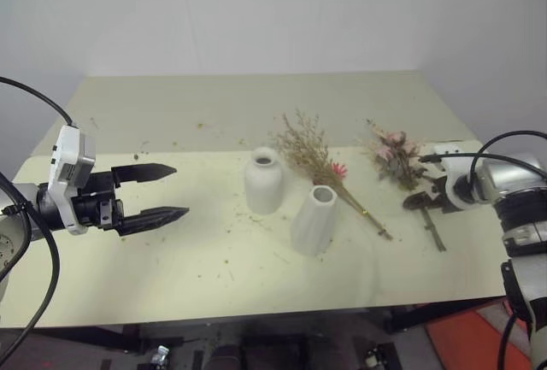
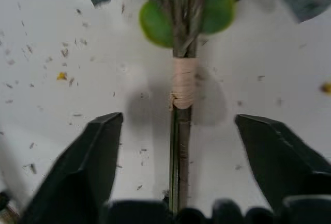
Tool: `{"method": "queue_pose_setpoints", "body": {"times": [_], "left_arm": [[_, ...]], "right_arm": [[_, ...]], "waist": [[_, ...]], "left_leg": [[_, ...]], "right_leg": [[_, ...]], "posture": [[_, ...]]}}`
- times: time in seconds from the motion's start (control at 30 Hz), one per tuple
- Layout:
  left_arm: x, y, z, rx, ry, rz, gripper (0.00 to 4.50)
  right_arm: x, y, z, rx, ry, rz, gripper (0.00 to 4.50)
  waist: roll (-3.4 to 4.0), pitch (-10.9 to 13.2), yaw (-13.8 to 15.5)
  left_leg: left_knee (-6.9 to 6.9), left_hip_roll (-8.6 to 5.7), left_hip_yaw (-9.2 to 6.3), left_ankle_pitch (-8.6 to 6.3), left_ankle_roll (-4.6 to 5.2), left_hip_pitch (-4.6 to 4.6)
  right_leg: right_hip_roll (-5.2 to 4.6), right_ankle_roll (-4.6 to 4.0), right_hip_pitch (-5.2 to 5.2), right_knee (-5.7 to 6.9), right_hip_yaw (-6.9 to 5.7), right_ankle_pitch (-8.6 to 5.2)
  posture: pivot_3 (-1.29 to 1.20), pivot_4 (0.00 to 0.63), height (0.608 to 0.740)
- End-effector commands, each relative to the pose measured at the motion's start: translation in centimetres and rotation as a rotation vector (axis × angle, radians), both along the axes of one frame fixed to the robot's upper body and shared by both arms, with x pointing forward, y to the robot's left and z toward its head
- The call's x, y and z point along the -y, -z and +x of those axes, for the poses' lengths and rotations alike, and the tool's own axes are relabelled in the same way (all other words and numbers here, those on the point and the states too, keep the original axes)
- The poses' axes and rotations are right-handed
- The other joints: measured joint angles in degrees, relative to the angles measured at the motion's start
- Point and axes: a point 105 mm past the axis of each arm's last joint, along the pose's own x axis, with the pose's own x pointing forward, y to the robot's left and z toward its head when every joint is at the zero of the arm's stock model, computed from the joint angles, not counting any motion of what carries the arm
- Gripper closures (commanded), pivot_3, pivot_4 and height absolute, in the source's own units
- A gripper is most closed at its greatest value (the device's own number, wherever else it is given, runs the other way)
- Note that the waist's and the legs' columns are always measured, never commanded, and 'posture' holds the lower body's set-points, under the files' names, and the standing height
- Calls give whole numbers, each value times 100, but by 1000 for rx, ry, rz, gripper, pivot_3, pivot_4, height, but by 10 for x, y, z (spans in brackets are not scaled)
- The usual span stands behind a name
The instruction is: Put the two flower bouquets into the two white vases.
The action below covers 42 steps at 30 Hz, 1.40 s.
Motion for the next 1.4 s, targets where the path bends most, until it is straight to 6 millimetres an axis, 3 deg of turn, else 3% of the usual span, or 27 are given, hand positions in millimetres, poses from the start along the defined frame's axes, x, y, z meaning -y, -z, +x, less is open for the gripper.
{"method": "queue_pose_setpoints", "body": {"times": [0.03, 0.27, 0.3, 0.5, 0.63, 0.83, 1.0, 1.17, 1.4], "left_arm": [[1, -10, -3, 49, 7, -2, 0], [0, -10, -4, 50, 4, 2, 0], [0, -10, -4, 51, 4, 2, 0], [-1, -10, -3, 49, 7, 4, 0], [-1, -10, -1, 46, 14, 8, 0], [-2, -11, 1, 44, 22, 13, 0], [-2, -13, 4, 44, 26, 12, 0], [-1, -13, 6, 45, 34, 11, 0], [0, -14, 8, 52, 36, 11, 0]], "right_arm": [[4, -9, 7, 29, -36, -39, 1720], [1, -16, 14, 65, -14, 15, 4230], [1, -17, 14, 74, -5, 27, 4323], [3, -31, 19, 178, 50, 86, 4323], [-6, -86, 31, 529, 5, 159, 4323], [-47, -162, 11, 1042, -139, 400, 4323], [-103, -202, -17, 1227, -357, 616, 4323], [-168, -213, -34, 1245, -534, 772, 4323], [-226, -197, -34, 1231, -613, 802, 4323]], "waist": [[0, 0, -6], [0, 0, -10], [0, 0, -8], [1, 1, -9], [3, 2, 1], [4, 3, -11], [6, 4, -8], [7, 5, -18], [8, 5, -10]], "left_leg": [[0, 0, 0, 0, 0, 1], [0, 0, -1, 0, 0, 1], [0, 0, -1, 0, 0, 1], [0, 0, -1, 0, 0, 1], [-2, 0, -1, 0, 0, -2], [-7, 5, -1, 0, 0, -1], [-7, 6, -1, 0, 0, 2], [-7, 9, -2, 0, 0, 3], [-7, 7, -2, 0, 0, -2]], "right_leg": [[0, 0, 0, 1, 0, 0], [-1, -1, 0, 2, 0, 1], [-1, -1, 0, 2, 0, 1], [-1, -1, 0, 1, 0, 1], [-1, -1, -1, 1, 0, 1], [4, 1, -5, 5, 2, 1], [4, 0, -5, 8, 3, 1], [4, -1, -6, 12, 2, 2], [2, -3, -16, 20, 2, 3]], "posture": [[0, 150, 740], [0, 150, 740], [0, 150, 740], [0, 150, 740], [0, 150, 740], [0, 150, 740], [0, 150, 740], [0, 150, 740], [0, 150, 740]]}}
